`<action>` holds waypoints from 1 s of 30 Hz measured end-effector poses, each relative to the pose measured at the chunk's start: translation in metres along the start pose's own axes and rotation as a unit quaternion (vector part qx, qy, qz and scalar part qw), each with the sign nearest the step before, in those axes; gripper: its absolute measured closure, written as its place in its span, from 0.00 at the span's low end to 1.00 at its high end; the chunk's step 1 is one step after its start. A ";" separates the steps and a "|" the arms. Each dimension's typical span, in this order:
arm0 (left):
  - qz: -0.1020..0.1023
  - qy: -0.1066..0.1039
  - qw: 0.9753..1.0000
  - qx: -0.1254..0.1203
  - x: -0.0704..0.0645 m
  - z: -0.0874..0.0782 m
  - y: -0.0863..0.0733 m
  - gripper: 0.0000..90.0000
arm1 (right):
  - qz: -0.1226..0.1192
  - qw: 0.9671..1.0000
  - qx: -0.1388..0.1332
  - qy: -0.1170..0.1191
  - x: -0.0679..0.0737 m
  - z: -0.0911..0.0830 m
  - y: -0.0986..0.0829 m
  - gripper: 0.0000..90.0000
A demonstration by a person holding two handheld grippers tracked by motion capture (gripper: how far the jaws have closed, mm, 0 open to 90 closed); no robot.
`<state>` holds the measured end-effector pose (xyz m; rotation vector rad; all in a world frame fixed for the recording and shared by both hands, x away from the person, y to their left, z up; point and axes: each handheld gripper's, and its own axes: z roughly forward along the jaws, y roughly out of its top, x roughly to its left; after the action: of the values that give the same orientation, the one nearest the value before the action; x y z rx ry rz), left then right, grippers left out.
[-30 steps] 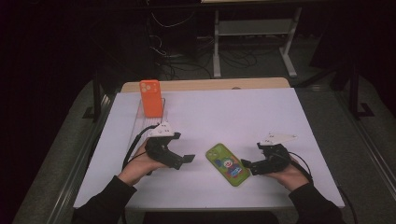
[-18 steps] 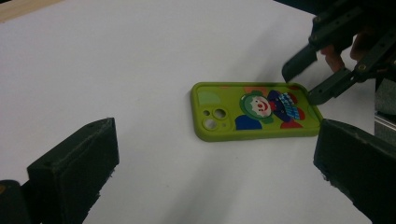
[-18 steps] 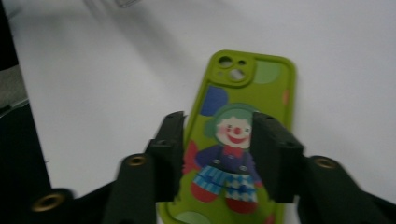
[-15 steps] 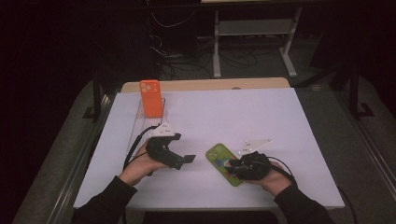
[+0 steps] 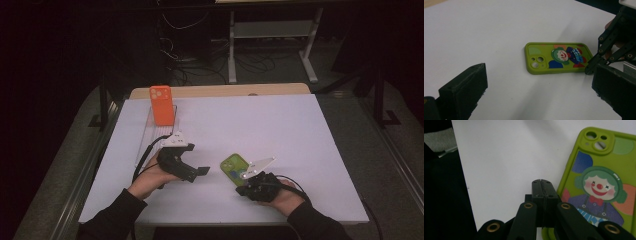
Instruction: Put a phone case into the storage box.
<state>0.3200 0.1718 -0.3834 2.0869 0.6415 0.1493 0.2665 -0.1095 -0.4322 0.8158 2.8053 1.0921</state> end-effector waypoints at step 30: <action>-0.003 -0.002 1.000 -0.001 -0.001 0.000 0.000 0.00 | 0.022 0.998 -0.020 -0.051 -0.034 -0.029 -0.014 0.93</action>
<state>0.3195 0.1712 -0.3837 2.0837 0.6441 0.1414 0.2836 -0.1524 -0.4250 0.9070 2.6861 1.0765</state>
